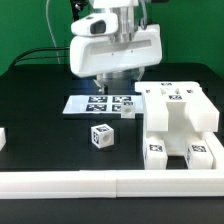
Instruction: Assemble chair
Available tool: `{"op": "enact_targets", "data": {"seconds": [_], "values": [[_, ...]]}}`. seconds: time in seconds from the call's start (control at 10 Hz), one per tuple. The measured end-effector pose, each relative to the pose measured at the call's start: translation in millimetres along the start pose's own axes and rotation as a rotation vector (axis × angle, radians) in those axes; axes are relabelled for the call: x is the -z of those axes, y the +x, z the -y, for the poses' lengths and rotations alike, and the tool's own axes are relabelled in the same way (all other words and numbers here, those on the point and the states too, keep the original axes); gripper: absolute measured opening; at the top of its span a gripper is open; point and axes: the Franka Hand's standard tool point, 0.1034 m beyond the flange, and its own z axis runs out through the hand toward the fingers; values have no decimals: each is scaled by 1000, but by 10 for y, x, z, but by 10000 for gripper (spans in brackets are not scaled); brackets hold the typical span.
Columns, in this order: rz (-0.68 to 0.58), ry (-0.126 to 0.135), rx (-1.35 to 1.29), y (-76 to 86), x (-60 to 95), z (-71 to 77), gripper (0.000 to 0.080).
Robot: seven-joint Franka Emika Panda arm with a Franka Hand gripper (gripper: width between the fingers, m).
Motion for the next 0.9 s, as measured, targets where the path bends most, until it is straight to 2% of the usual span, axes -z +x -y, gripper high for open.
{"op": "enact_targets", "data": {"seconds": [0.4, 0.6, 0.8, 0.9], "values": [[19, 14, -29, 27, -235, 141, 649], [32, 21, -33, 23, -321, 152, 649], [31, 22, -49, 52, -323, 154, 649], [32, 22, -50, 44, -326, 152, 560]]}}
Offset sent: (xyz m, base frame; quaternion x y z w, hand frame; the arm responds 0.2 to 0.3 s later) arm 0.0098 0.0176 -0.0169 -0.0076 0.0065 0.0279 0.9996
